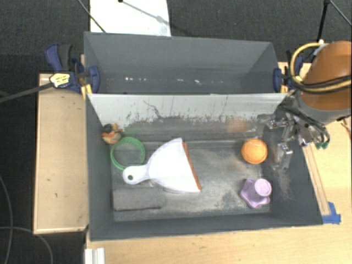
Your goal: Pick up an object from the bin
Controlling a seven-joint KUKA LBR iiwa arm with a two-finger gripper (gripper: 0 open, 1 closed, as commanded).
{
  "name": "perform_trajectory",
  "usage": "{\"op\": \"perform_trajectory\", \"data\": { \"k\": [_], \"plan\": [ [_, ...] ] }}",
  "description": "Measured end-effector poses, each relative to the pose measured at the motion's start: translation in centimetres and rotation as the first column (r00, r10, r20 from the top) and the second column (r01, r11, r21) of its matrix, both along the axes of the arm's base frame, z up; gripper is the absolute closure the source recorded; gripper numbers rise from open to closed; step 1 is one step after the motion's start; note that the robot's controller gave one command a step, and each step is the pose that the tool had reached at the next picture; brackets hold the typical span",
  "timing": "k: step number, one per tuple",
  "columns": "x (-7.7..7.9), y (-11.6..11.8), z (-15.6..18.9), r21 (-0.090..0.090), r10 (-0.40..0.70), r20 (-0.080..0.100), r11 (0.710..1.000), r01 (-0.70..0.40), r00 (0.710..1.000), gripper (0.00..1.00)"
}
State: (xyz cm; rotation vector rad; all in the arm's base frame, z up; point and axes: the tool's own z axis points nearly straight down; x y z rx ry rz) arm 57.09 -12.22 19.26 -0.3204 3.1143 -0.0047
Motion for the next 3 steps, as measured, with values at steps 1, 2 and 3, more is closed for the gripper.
{"op": "perform_trajectory", "data": {
  "k": [1, 2, 3],
  "plan": [
    [0.5, -1.3, -2.4, 0.002, -0.007, -0.008, 1.000, 0.007, 1.000, 0.00],
    [0.4, -2.0, -5.0, 0.003, -0.290, -0.007, 0.957, 0.290, 0.957, 0.00],
    [1.7, -2.4, -9.9, 0.001, -0.085, 0.002, 0.996, 0.085, 0.996, 0.00]
  ]
}}
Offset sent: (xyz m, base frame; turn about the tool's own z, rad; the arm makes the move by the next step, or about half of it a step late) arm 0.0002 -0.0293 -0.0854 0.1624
